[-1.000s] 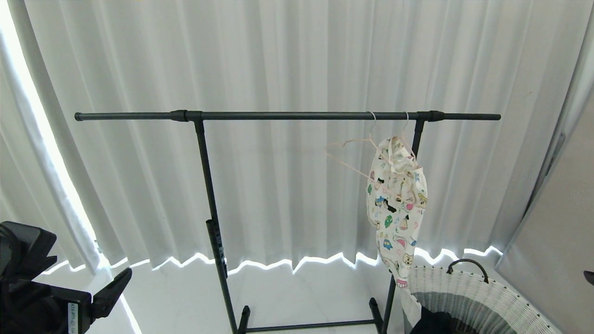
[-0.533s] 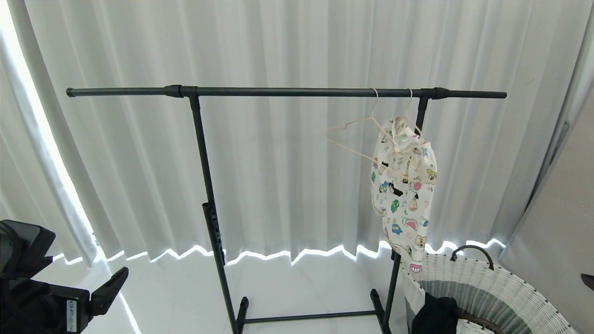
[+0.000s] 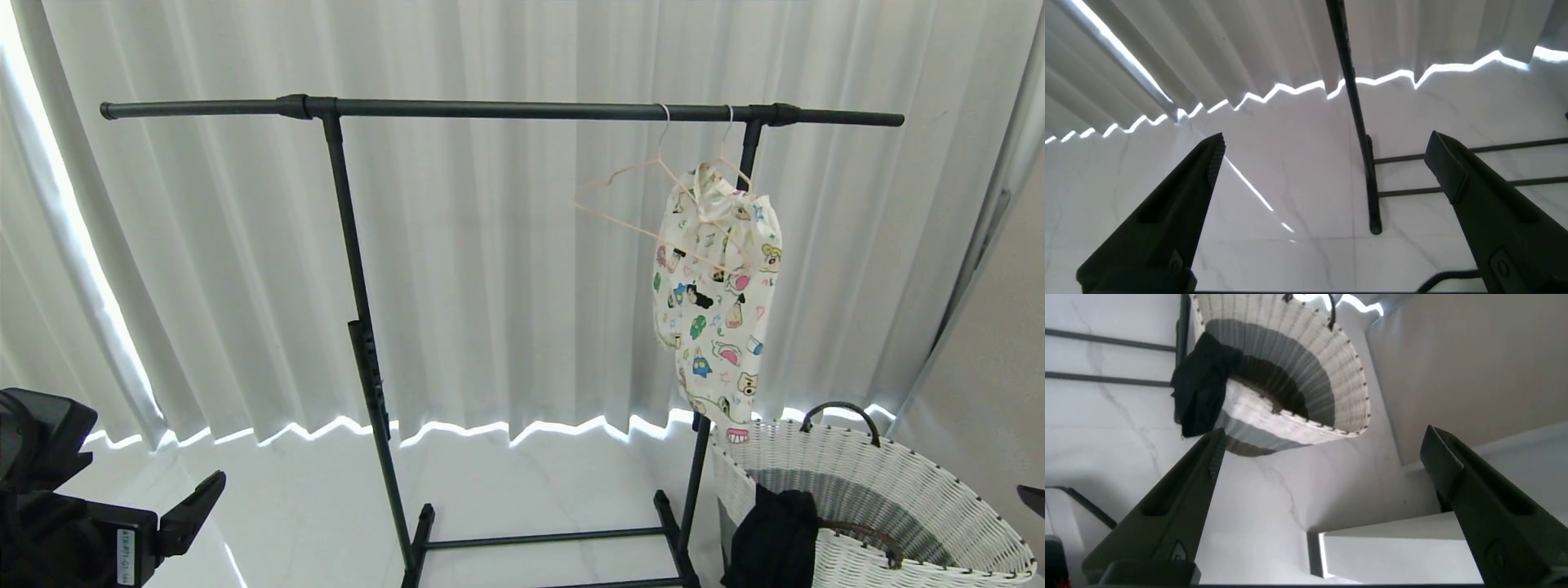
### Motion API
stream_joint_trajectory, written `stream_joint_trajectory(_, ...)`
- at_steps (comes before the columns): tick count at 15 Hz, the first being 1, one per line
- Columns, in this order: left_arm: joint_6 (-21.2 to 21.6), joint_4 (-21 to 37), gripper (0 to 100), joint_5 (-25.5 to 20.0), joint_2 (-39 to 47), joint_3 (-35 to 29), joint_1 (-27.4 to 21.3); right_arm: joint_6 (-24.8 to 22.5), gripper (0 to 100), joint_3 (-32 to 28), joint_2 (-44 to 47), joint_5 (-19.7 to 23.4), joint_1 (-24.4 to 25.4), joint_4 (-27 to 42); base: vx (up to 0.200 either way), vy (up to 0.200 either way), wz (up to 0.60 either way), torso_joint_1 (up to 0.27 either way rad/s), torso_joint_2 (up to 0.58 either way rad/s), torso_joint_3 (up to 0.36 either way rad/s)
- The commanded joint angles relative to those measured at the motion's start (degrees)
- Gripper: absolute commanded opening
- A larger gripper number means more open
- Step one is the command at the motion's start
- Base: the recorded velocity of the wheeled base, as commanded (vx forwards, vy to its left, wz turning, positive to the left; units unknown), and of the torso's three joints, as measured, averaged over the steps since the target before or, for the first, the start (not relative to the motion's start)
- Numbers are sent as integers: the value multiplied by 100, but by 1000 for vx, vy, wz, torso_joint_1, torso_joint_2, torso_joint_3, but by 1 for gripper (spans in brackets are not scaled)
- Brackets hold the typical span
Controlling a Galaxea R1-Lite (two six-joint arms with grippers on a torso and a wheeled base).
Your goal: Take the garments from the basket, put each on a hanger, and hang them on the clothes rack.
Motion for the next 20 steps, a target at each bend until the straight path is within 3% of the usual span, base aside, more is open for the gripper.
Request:
stream_joint_trajectory(1,-1,3,100,1,9,1,-4,-10,100,47,17,2,1,1,0,0,0,-154,466,295)
stream_joint_trajectory(5,-10,-6,100,1,-8,54,4,-1,100,143,-10,-7,1,-8,0,0,0,-145,452,309)
stream_joint_trajectory(12,96,3,100,-26,-114,54,-40,-168,100,706,-71,2,1,-755,0,0,0,-13,52,31)
stream_joint_trajectory(20,104,-6,100,-26,-140,45,-215,-203,100,846,-133,2,1,-817,0,-200,0,-18,43,27)
